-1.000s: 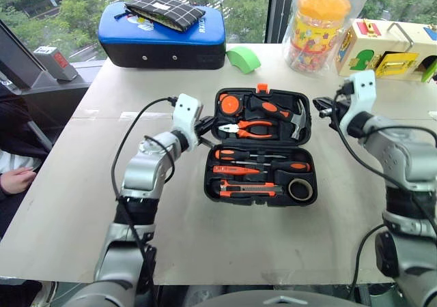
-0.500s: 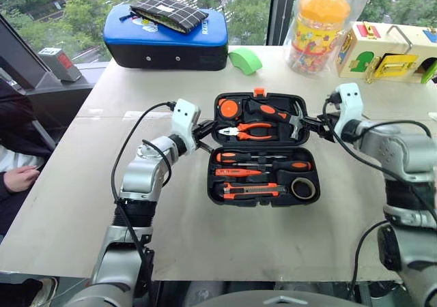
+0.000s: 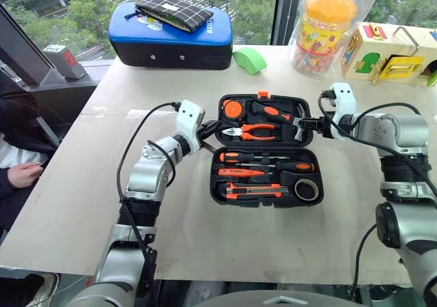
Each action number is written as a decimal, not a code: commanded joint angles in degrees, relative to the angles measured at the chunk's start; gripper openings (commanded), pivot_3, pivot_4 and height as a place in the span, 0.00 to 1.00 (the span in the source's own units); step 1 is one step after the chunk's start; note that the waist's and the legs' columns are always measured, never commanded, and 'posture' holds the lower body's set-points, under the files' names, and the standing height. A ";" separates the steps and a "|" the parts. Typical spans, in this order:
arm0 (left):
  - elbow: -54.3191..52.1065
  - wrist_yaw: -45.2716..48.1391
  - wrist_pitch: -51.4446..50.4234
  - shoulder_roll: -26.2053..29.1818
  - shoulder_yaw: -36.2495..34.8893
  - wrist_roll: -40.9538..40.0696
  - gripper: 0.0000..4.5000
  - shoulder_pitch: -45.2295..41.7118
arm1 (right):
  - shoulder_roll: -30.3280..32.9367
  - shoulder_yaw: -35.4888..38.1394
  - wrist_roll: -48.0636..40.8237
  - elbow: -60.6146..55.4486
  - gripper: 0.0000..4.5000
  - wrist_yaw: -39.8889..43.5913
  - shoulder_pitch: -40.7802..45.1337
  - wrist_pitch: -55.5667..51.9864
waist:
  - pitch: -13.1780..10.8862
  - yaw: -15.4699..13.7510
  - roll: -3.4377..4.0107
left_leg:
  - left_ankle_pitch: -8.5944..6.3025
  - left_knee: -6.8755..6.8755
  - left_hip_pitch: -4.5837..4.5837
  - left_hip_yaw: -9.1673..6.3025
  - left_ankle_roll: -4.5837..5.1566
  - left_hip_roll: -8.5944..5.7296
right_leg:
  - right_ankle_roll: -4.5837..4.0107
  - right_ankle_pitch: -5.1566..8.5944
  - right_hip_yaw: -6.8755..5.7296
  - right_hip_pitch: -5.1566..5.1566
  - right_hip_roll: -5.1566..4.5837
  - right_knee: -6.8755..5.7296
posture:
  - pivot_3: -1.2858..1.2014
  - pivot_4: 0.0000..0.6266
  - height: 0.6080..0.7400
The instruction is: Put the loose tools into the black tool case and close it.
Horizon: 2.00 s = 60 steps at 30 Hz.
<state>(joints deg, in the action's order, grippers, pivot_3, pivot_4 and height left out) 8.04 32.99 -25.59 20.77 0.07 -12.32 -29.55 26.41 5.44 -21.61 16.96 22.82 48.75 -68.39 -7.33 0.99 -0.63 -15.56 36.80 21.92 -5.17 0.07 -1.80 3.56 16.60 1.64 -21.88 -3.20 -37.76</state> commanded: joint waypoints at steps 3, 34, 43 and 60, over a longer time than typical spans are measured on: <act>-1.11 1.03 3.61 -0.53 0.28 0.10 0.00 -2.68 | -0.09 1.06 1.02 2.83 0.28 -1.32 2.83 -0.14 | 0.00 -0.10 0.00 | 0.00 0.04 0.02 0.01 0.00 0.00 | 0.00 0.00 0.01 0.00 0.00 -0.03 | 0.52 0.24 1.00; 1.72 9.91 31.49 7.86 3.62 8.71 0.00 1.32 | 2.93 7.32 -5.37 -48.67 0.01 8.75 -29.84 22.28 | -0.02 0.13 0.03 | -0.03 0.02 -0.02 0.09 0.05 0.05 | 0.00 0.00 0.09 -0.01 0.04 0.09 | 0.52 0.24 1.00; -7.65 18.33 19.23 16.95 -0.79 0.11 0.00 11.10 | 14.64 6.95 -2.09 -60.68 0.01 18.34 -49.74 30.59 | -0.01 0.31 0.05 | -0.18 -0.02 -0.22 0.14 0.31 0.13 | 0.01 0.01 0.15 0.15 0.07 0.14 | 0.52 0.24 1.00; -26.02 44.37 -25.29 43.10 -11.48 -35.31 0.35 16.11 | 23.68 1.46 -12.79 -67.90 0.00 27.25 -62.51 23.17 | -0.50 -0.25 -0.17 | -0.30 0.20 -0.98 0.08 0.43 0.46 | -0.11 0.02 0.01 1.19 0.02 0.65 | 0.52 0.24 1.00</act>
<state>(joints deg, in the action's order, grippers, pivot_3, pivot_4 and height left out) -14.96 76.54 -51.06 62.86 -12.11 -46.82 -13.00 50.71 10.91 -35.46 -50.98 52.35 -15.81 -44.65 -7.83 0.74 -0.80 -15.85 36.95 20.96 -5.09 0.50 -1.32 3.43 16.61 1.69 -20.72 -3.17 -37.10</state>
